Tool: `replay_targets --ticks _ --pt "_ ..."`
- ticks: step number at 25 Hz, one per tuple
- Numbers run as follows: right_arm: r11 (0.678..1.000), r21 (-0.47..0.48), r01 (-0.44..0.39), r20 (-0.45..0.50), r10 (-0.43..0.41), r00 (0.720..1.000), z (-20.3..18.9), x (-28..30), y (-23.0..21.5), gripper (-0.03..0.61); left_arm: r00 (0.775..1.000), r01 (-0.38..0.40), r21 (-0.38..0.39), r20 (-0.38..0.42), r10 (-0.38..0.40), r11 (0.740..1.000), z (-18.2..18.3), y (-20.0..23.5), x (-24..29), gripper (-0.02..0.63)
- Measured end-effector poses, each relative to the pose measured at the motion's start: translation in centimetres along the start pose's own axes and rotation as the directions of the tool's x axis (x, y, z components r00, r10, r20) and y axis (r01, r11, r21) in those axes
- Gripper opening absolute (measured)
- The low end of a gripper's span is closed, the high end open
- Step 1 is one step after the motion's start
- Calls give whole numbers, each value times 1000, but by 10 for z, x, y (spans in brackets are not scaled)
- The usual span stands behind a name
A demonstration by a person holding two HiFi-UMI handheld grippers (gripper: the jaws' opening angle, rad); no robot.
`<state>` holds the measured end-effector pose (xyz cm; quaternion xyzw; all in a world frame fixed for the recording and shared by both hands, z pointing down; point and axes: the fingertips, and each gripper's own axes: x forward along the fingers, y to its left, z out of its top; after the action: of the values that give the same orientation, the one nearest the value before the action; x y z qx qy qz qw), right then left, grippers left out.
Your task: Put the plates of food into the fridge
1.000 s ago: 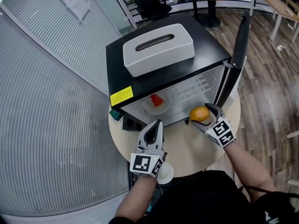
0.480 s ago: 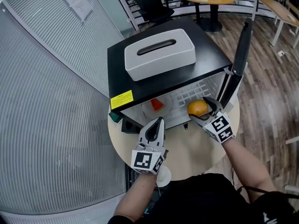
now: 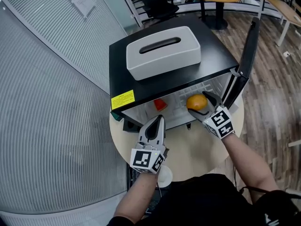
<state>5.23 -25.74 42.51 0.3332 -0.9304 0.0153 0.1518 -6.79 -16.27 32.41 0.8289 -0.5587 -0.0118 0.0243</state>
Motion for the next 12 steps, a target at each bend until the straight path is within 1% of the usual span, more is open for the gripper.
replay_targets --ticks 3,12 --pt "1000 7 1 0 -1 1000 2 7 -3 396 1000 -1 7 7 1 1000 3 4 5 3" --pt "1000 8 25 4 -25 1000 1 25 -18 396 999 -43 -5 1 43 999 -3 21 7 3"
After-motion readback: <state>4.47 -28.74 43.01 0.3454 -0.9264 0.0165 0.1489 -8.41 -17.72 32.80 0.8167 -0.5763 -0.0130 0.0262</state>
